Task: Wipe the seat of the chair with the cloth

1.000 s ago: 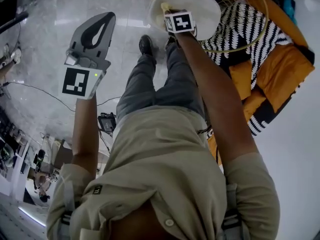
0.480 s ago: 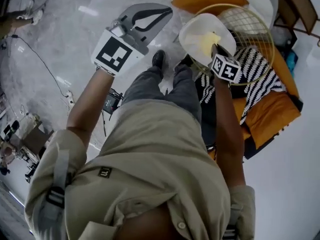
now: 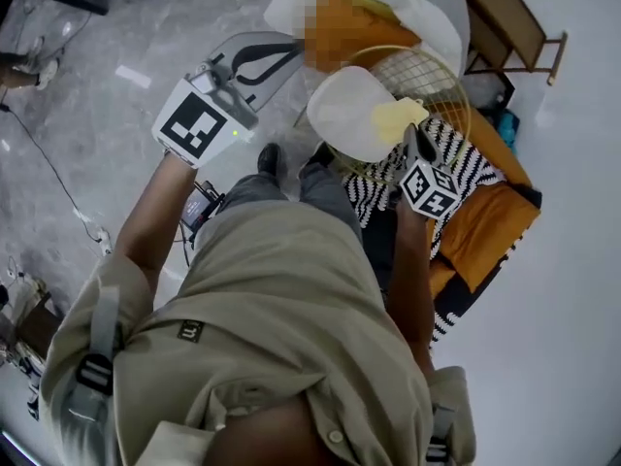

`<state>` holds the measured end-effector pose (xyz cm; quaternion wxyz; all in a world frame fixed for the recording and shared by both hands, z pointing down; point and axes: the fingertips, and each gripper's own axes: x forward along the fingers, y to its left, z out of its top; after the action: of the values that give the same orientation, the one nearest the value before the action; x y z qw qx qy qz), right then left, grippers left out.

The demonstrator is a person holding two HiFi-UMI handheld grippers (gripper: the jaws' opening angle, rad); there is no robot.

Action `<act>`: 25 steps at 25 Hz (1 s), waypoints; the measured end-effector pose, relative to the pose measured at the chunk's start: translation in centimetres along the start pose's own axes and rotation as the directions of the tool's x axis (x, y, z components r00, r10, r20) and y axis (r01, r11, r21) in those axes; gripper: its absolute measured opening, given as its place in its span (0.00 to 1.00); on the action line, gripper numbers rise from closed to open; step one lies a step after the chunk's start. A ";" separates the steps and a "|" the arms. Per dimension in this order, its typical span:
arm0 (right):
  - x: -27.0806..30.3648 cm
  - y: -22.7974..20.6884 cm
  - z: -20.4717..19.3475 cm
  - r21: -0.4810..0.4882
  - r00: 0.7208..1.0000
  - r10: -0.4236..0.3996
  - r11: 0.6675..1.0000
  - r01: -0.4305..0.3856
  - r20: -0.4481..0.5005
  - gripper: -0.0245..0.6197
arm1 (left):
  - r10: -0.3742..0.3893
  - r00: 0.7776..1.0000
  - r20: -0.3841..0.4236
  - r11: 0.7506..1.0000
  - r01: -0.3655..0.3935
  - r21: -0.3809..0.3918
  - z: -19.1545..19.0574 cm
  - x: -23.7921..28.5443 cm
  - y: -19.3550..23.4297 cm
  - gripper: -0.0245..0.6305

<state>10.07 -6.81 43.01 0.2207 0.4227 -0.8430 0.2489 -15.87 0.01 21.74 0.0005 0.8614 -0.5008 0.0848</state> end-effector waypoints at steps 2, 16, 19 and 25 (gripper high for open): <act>-2.8 0.7 3.4 -0.014 0.996 -0.008 1.000 0.009 0.083 0.10 | -0.020 1.000 0.013 1.000 0.020 0.000 1.7 -0.5 -0.2 0.07; -24.2 7.4 19.6 -0.225 0.877 0.021 0.969 0.100 0.480 0.10 | -0.115 0.992 0.058 0.986 0.107 0.126 9.2 -4.8 -4.5 0.07; -27.1 8.5 20.5 -0.258 0.859 0.023 0.958 0.128 0.512 0.09 | -0.133 0.990 0.038 0.985 0.128 0.114 8.7 -5.4 -5.5 0.07; -30.2 10.5 21.0 -0.277 0.834 0.044 0.952 0.132 0.549 0.09 | -0.167 0.985 0.037 0.982 0.163 0.097 8.7 -6.2 -7.1 0.07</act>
<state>14.51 4.12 6.60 0.0375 0.4567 -0.8886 -0.0204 -11.50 8.15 12.85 -0.0443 0.9007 -0.4231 0.0886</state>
